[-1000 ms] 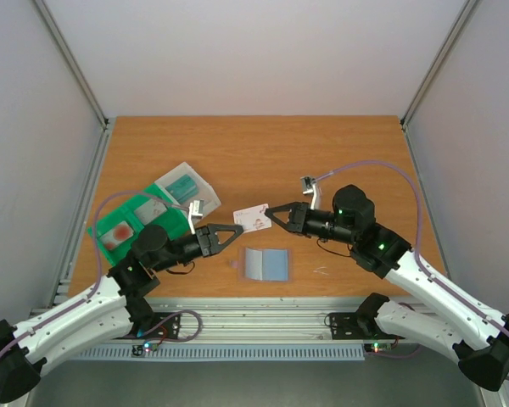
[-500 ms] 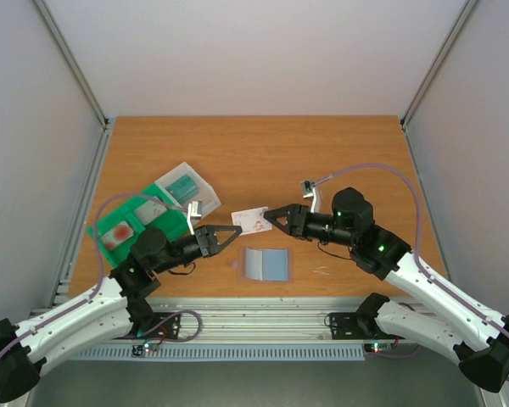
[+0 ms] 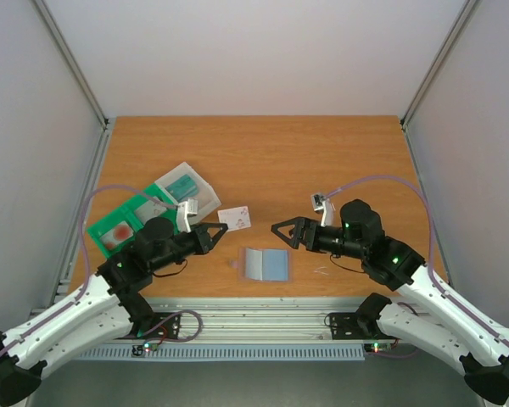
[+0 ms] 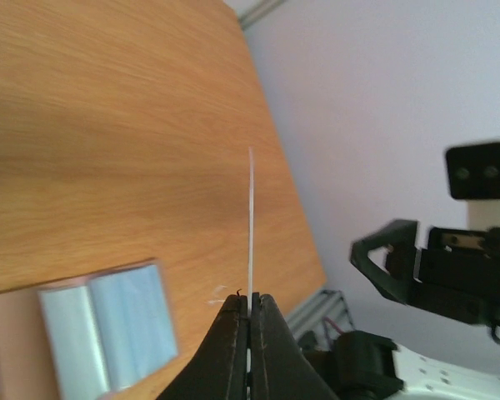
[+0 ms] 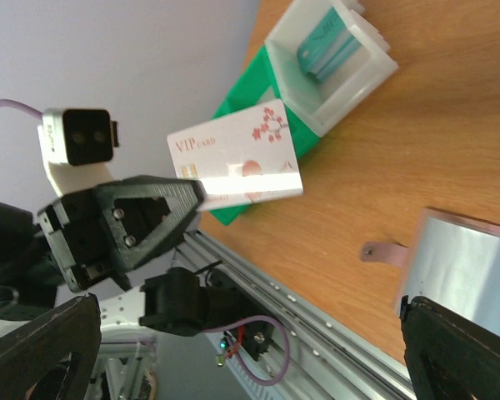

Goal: Take the credit cards out of the card holder

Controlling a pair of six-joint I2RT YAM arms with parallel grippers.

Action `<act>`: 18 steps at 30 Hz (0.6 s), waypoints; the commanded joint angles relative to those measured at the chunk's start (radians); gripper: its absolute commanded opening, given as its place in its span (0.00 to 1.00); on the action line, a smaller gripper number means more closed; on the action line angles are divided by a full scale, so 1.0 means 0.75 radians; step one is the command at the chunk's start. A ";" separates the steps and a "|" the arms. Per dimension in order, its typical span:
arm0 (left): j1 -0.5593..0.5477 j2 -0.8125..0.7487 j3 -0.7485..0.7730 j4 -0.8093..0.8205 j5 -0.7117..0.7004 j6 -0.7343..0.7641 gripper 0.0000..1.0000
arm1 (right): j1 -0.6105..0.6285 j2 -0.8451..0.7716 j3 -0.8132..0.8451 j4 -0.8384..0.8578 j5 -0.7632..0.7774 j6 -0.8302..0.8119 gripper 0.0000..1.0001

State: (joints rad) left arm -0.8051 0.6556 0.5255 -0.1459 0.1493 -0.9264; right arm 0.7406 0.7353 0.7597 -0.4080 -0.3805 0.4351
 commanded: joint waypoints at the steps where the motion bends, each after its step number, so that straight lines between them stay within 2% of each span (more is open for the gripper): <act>1: 0.054 0.031 0.093 -0.224 -0.137 0.122 0.01 | 0.005 -0.014 -0.020 -0.080 0.028 -0.064 0.98; 12: 0.233 0.097 0.285 -0.540 -0.251 0.258 0.01 | 0.006 -0.027 -0.024 -0.132 0.011 -0.082 0.98; 15: 0.344 0.124 0.314 -0.606 -0.251 0.248 0.01 | 0.006 -0.033 -0.023 -0.163 0.031 -0.075 0.98; 18: 0.515 0.168 0.326 -0.631 -0.119 0.238 0.00 | 0.005 -0.047 -0.018 -0.180 0.046 -0.081 0.98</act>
State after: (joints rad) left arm -0.5381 0.7479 0.7414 -0.5537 0.0006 -0.7685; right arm 0.7406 0.7208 0.7483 -0.5148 -0.3691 0.3870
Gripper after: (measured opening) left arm 0.013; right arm 0.985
